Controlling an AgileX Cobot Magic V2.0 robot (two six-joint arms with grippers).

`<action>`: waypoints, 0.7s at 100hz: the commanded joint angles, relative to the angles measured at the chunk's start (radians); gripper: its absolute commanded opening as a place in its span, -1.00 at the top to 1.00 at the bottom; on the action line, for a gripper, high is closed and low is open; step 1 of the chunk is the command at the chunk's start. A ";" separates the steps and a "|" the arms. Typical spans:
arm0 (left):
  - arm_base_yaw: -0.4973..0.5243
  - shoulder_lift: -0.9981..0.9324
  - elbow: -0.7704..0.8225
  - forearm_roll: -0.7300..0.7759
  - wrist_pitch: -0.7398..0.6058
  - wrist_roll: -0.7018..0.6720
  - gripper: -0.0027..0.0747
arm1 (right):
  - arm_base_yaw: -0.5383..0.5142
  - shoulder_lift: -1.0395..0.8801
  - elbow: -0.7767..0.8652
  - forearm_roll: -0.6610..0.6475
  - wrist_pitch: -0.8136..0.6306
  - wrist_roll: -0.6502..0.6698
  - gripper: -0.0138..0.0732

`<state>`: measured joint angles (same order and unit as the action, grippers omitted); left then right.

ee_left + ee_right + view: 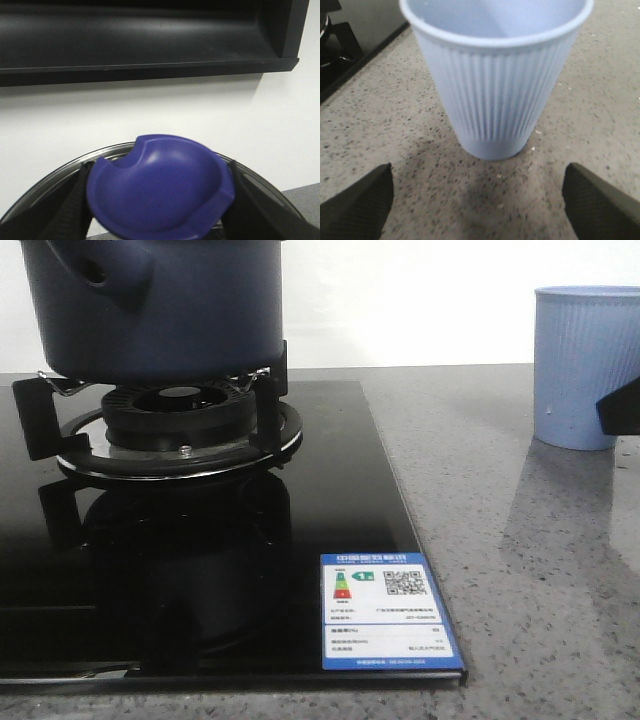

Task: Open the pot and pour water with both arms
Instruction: 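Withdraw the right gripper away from the cup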

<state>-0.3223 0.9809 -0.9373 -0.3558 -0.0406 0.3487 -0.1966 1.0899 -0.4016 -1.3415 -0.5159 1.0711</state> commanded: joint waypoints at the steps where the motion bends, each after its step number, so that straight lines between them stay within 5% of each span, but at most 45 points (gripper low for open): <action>1: 0.004 -0.019 -0.037 0.003 -0.102 0.001 0.01 | -0.007 -0.101 0.014 0.008 -0.014 0.045 -0.75; 36: -0.078 0.008 -0.037 0.003 -0.104 -0.004 0.01 | -0.007 -0.432 0.084 -0.017 -0.021 0.166 -0.75; 70: -0.208 0.133 -0.037 0.003 -0.157 -0.004 0.01 | -0.005 -0.549 0.084 -0.031 -0.028 0.206 -0.75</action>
<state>-0.5104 1.1112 -0.9373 -0.3558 -0.0515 0.3487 -0.1966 0.5527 -0.2914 -1.3955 -0.5220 1.2693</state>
